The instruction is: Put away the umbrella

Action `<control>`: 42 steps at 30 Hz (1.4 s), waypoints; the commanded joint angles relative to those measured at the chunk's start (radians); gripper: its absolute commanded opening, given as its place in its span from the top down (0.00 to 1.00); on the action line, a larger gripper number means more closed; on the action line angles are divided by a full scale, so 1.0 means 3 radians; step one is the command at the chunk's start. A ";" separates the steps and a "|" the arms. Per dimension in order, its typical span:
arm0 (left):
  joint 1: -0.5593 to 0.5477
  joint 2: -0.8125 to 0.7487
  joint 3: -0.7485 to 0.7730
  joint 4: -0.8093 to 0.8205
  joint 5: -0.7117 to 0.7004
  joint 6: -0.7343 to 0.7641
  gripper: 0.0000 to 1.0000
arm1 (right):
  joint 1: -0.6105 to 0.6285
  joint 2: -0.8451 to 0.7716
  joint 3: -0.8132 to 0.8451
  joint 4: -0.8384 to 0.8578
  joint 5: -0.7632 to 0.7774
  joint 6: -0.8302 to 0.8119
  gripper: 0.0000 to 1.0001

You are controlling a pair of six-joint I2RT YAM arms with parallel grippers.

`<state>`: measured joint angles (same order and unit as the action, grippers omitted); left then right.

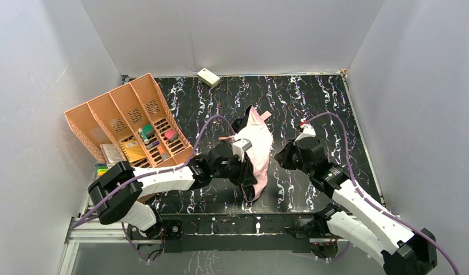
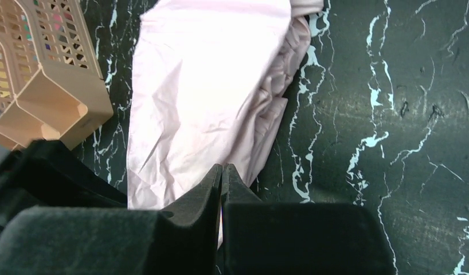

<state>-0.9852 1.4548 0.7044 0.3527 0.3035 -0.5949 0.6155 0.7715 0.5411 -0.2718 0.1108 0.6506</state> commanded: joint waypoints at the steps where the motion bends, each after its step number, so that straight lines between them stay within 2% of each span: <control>1: -0.0103 0.0016 -0.0133 0.0392 0.0077 0.0044 0.65 | -0.0001 0.0142 0.0287 0.0194 -0.0064 -0.0057 0.89; 4: -0.0115 0.0143 -0.0135 0.0395 0.0154 0.0072 0.44 | -0.0001 0.0243 0.0317 0.0444 -0.0324 -0.0118 0.89; 7: -0.0119 0.0239 -0.0091 0.0365 0.0216 0.0117 0.38 | -0.0001 0.0358 0.0332 0.0629 -0.0589 -0.0139 0.89; 15: -0.0132 0.0426 0.0004 0.0213 0.0345 0.0225 0.43 | -0.0005 0.0822 0.0293 0.1126 -0.1258 -0.0091 0.95; 21: -0.0142 0.0472 0.0007 0.0124 0.0349 0.0273 0.40 | -0.0001 0.1263 0.0240 0.1454 -0.1722 -0.0009 0.99; 36: -0.0209 0.0409 0.0001 0.0024 0.0216 0.0336 0.37 | -0.0001 0.1876 -0.0250 0.1686 -0.1527 0.0124 1.00; 42: -0.0224 0.0170 0.0071 -0.0061 0.0094 0.0308 0.27 | -0.0002 0.2167 -0.0492 0.1996 -0.1483 0.0085 1.00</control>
<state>-1.0451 1.5898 0.6861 0.3630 0.3649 -0.5102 0.6155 1.3705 0.4225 0.2363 -0.3576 0.6865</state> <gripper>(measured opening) 0.697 0.018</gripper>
